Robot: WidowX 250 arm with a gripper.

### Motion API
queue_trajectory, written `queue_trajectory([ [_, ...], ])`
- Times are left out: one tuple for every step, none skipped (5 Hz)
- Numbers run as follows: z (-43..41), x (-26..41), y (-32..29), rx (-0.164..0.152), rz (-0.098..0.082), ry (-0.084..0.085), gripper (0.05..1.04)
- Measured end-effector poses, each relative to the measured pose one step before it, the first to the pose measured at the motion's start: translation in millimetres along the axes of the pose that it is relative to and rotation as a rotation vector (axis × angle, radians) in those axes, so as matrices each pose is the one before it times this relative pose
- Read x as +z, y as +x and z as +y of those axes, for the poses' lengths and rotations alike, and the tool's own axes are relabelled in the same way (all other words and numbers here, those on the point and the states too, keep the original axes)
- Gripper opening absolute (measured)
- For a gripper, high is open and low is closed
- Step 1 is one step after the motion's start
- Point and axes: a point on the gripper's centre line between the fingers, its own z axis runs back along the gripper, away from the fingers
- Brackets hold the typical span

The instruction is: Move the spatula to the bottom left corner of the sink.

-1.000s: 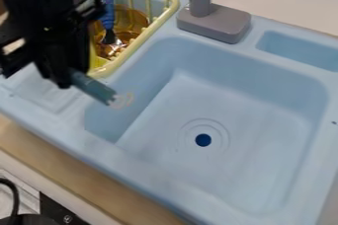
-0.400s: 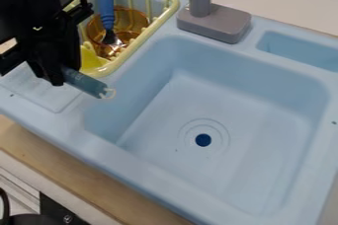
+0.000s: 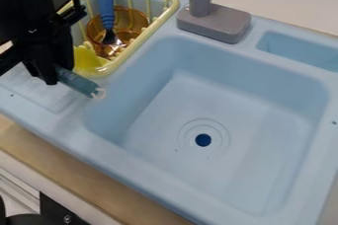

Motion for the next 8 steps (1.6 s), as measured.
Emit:
queue_trajectory([
  [0.85,-5.09,3.70,-0.0110,-0.0147,-0.0105,0.204],
  [0.47,-3.88,3.42,-0.0003,-0.0062,-0.0100,0.204],
  [1.12,-2.47,2.52,-0.0013,-0.0001,0.0036,0.204],
  [-0.31,-5.32,1.93,0.0055,0.0000,-0.0019,0.204],
  [-1.83,-3.27,1.87,0.0055,0.0026,-0.0003,0.204],
  [-0.26,-1.45,-0.96,0.0030,0.0064,-0.0061,0.240],
  [1.38,3.88,1.74,0.0249,0.0073,-0.0263,0.494],
  [4.21,1.16,-0.04,0.0024,0.0246,0.0049,0.797],
])
